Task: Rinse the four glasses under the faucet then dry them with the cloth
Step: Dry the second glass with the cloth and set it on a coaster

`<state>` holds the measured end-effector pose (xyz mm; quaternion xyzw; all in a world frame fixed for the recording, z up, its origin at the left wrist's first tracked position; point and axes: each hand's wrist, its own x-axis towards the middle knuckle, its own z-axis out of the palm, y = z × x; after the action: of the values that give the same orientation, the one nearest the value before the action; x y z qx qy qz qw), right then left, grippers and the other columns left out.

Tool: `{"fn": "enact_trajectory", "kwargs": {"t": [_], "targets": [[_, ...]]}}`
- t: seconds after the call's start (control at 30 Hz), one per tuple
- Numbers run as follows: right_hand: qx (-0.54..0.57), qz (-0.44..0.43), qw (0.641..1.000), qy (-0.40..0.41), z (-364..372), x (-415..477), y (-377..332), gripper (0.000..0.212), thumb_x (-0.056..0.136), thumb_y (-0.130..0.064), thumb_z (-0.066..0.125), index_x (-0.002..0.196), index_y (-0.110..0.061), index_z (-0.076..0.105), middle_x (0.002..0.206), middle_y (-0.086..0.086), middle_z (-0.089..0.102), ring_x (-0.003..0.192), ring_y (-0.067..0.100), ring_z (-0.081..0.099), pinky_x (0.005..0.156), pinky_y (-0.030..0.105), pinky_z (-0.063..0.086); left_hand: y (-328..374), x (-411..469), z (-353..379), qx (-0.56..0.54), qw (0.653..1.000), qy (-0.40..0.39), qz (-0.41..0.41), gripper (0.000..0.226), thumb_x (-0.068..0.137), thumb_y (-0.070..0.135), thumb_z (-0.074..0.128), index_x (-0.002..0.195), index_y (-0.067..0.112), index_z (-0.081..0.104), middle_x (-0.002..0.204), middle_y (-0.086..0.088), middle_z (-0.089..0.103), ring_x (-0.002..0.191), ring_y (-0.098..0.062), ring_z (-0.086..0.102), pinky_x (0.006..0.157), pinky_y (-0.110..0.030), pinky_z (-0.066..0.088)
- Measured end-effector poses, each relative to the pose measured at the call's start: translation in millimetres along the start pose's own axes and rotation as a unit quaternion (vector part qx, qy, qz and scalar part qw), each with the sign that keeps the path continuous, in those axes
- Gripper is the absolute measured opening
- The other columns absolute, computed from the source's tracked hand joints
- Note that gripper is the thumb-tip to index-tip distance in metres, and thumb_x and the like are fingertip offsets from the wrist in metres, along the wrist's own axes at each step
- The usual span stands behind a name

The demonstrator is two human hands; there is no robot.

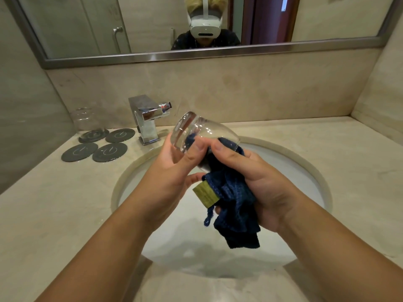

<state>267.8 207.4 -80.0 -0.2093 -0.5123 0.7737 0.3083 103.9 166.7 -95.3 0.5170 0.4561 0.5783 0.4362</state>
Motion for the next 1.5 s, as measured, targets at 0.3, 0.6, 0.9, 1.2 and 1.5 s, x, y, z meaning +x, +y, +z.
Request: {"fn": "enact_trajectory", "kwargs": {"t": [0.3,0.6,0.9,1.2,1.5], "targets": [[0.041,-0.01,0.999,0.009,-1,1,0,0.048,0.086,-0.044,0.077,0.128,-0.02,0.076,0.118,0.012,0.068,0.073,0.018,0.066,0.055,0.03,0.052,0,2,-5,-0.01,1.0,-0.01,-0.002,0.079,0.096,0.03,0.07,0.165,0.019,0.034,0.147,-0.015,0.065,0.137,-0.025,0.063,0.121,-0.056,0.043],[0.002,-0.025,0.999,0.039,3,2,2,0.038,0.084,-0.04,0.073,0.118,-0.025,0.081,0.116,0.006,0.079,0.073,0.018,0.068,0.053,0.03,0.053,-1,3,0,0.015,1.0,-0.004,-0.004,0.091,0.087,0.067,0.075,0.154,0.011,0.05,0.139,-0.01,0.071,0.135,-0.024,0.065,0.119,-0.061,0.042],[0.052,-0.036,0.997,0.035,4,3,1,0.034,0.085,-0.032,0.071,0.114,-0.018,0.082,0.108,0.007,0.08,0.071,0.012,0.072,0.053,0.024,0.054,-6,8,-6,0.026,0.998,0.053,0.011,0.082,0.084,0.058,0.078,0.155,0.026,0.052,0.155,-0.003,0.06,0.139,-0.022,0.062,0.118,-0.059,0.043],[-0.042,-0.1,0.983,0.149,-15,10,-1,0.035,0.078,-0.027,0.079,0.111,-0.016,0.081,0.094,0.004,0.08,0.081,0.015,0.074,0.071,0.033,0.057,-1,9,-17,-0.041,0.995,0.069,-0.055,0.062,0.08,0.04,0.079,0.139,0.028,0.065,0.138,-0.006,0.071,0.121,-0.02,0.072,0.087,-0.029,0.058],[-0.126,-0.207,0.942,0.232,-18,11,-1,0.013,0.094,-0.014,0.078,0.099,-0.023,0.085,0.093,0.013,0.08,0.077,0.024,0.069,0.078,0.045,0.061,-3,5,-12,0.042,0.994,0.058,-0.079,0.067,0.073,0.036,0.084,0.134,0.023,0.062,0.118,-0.012,0.076,0.091,-0.021,0.08,0.087,-0.032,0.064]]}}
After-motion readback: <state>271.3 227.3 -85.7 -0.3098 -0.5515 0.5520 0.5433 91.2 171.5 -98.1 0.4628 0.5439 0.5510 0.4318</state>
